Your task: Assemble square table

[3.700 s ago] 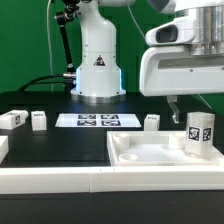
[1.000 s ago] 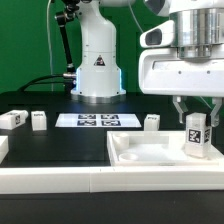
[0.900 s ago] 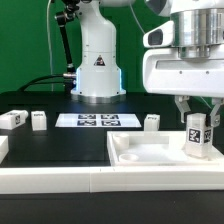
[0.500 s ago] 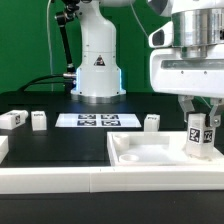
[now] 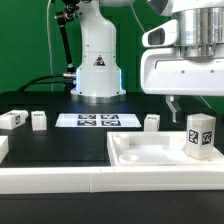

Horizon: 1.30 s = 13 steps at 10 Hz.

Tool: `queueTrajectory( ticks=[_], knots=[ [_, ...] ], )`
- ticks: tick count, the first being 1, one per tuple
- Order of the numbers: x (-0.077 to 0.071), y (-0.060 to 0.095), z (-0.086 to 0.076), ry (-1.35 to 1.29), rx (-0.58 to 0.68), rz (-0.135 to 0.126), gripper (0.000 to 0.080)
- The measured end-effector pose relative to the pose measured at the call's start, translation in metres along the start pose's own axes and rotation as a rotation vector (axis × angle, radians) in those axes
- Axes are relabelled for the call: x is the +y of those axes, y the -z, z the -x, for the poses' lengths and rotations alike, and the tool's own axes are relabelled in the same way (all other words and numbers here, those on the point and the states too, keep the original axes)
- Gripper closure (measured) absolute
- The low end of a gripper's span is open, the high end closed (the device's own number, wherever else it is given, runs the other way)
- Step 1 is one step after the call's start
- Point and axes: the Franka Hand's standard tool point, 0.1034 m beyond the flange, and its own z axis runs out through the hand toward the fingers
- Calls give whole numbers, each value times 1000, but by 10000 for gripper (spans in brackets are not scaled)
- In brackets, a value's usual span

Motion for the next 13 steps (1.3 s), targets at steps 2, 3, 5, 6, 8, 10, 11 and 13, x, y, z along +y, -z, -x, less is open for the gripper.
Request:
queueTrajectory(
  ticks=[2,3,5,6,8,10,11,13],
  knots=[
    [-1,0,1,208,-1,-1,156],
    [-1,0,1,295,-1,-1,151],
    [-3,1,0,444,1,-3,151],
    [-3,2,-1,505,3,-3,151],
    [-3,2,-1,633,4,-3,151],
    [-2,2,-1,731,5,-3,151],
    [-2,1,-2,791,8,-3,151],
    [0,1,-3,916,10,0,151]
  ],
)
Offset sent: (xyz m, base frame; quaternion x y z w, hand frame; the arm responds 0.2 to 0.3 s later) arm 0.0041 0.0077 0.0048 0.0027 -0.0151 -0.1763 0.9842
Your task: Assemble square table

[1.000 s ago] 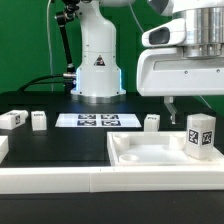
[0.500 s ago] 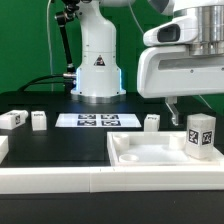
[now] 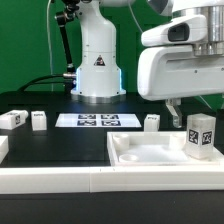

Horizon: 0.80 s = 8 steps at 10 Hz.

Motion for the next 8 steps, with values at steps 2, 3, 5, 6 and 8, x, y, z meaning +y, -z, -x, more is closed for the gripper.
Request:
queueTrajectory(
  ticks=[2,3,5,6,8],
  knots=[
    [0,0,0,101,-2,9,151],
    [1,0,0,88,-2,9,163],
    [1,0,0,88,-2,9,335],
    [1,0,0,76,-2,9,335],
    [1,0,0,65,-2,9,511]
  ],
)
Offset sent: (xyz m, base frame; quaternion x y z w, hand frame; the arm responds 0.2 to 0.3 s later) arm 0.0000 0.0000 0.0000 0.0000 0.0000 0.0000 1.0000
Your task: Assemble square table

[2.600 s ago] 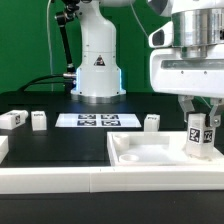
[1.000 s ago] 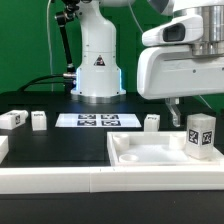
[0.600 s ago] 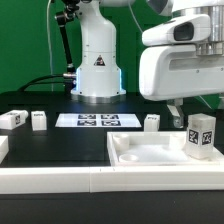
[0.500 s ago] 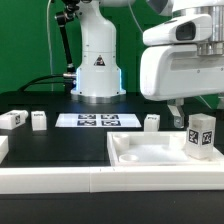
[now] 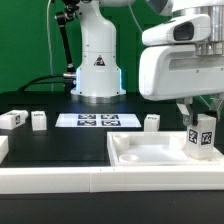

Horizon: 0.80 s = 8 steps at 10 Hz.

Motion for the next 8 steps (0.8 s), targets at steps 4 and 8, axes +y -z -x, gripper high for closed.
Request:
queueTrajectory(
  ticks=[4,8],
  knots=[
    [2,-1,1,-390,1,-12,511],
    [1,-1,1,-805,5,-8,509]
  ],
)
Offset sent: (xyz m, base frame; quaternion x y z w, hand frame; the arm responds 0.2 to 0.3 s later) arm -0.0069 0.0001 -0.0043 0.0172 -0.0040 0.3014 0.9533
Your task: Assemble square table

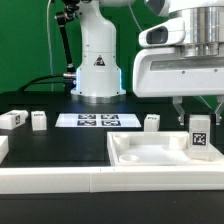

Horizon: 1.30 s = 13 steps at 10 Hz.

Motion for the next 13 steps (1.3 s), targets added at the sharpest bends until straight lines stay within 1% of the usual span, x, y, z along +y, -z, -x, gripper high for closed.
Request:
queueTrajectory(
  ticks=[2,6,7,8,11,12,13],
  knots=[
    [-2,0,2,-221,5,6,509],
    [-3,-1,3,-556,0,2,509],
    [-3,-1,3,-595,0,2,509],
    [-3,-1,2,-659,-1,-5,509],
    [-4,-1,2,-617,1,-8,509],
    [-4,-1,2,-614,1,-8,292],
    [-4,0,1,-541,0,-5,292]
  ],
)
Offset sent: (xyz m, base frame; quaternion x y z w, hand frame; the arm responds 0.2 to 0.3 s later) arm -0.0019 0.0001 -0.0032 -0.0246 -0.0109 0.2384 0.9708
